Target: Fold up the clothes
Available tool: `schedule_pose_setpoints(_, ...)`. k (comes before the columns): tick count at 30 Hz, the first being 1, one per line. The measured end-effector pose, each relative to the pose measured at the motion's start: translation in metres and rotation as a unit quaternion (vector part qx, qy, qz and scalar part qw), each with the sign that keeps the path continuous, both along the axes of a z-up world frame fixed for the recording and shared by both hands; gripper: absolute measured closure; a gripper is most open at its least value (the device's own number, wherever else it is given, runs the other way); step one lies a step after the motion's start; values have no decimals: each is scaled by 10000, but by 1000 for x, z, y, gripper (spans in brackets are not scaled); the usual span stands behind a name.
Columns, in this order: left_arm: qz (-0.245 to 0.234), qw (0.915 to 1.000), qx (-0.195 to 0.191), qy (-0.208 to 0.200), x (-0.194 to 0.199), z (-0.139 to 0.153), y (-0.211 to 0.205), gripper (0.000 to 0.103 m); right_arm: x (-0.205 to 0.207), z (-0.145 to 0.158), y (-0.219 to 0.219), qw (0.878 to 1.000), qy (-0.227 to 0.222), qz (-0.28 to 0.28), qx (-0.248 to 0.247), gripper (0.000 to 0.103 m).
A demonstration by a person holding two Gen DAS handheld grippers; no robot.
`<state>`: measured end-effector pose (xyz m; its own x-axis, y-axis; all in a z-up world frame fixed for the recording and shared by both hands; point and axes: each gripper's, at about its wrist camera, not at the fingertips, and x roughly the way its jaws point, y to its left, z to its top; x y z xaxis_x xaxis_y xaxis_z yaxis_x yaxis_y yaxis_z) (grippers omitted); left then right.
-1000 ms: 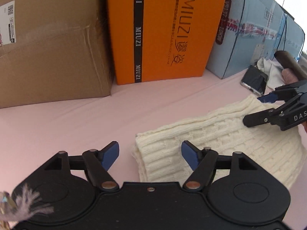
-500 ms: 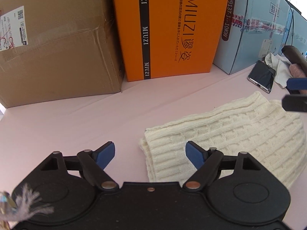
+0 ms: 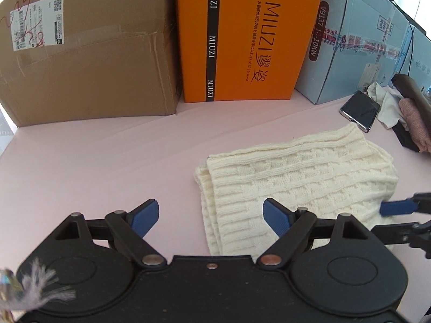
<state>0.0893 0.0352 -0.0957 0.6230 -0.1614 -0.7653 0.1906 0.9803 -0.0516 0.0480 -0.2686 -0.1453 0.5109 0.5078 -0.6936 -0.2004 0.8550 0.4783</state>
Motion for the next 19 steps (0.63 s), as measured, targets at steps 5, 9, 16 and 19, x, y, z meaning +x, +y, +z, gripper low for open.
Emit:
schedule_pose_setpoints(5, 294, 9969, -683, 261, -18, -3, 16, 18, -3, -9, -8, 9984, 48, -198, 529, 15)
schedule_pose_setpoints(9, 387, 9918, -1109, 498, -33, -12, 23, 18, -14, 10, -10, 9984, -98, -259, 491, 16)
schedule_pose_setpoints(16, 547, 9792, -1763, 841, -41, -32, 27, 18, -31, 31, -35, 9932, -526, -989, 324, 16)
schedule_pose_setpoints(19, 627, 9750, -1914, 942, -37, -38, 27, 18, -20, 18, -38, 9922, -284, -1191, 228, 16)
